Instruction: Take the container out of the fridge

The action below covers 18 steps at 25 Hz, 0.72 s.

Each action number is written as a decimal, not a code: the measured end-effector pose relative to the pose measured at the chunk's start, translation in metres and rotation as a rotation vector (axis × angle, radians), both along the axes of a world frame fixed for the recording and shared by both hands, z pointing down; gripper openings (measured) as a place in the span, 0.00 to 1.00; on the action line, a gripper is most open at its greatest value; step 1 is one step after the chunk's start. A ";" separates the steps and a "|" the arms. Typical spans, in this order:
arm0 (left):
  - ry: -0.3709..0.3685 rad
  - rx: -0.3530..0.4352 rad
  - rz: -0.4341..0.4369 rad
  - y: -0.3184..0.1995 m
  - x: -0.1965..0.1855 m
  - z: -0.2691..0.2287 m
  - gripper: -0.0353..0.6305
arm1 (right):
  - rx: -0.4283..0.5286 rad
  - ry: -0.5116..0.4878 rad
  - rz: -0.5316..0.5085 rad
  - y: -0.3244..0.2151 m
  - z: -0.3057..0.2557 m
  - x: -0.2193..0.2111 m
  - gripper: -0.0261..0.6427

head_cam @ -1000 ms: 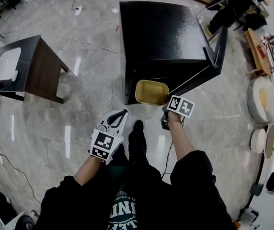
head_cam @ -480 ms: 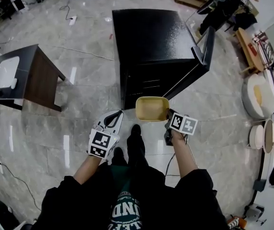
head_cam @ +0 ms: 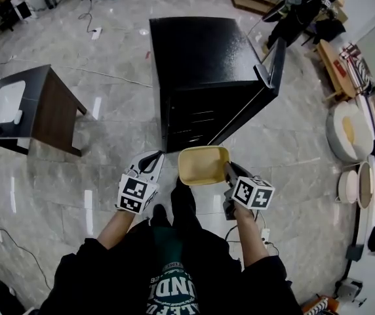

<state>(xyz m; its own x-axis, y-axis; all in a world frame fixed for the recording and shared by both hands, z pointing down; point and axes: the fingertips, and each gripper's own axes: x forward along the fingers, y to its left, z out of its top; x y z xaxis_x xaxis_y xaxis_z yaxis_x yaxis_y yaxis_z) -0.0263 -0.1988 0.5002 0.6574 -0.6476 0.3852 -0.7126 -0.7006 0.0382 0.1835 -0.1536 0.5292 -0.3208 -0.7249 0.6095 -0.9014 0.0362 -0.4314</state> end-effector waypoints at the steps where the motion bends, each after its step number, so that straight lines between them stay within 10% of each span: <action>1: -0.001 0.002 0.001 0.001 0.000 -0.001 0.07 | 0.010 -0.002 -0.001 0.005 -0.005 -0.003 0.11; 18: -0.005 0.005 0.004 0.008 -0.007 -0.004 0.07 | 0.025 -0.032 -0.003 0.033 -0.015 -0.019 0.10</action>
<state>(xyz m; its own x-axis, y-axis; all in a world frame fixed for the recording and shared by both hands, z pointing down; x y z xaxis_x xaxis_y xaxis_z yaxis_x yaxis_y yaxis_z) -0.0333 -0.1908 0.4961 0.6582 -0.6470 0.3850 -0.7098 -0.7038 0.0308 0.1641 -0.1206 0.5145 -0.3419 -0.7389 0.5807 -0.8870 0.0497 -0.4590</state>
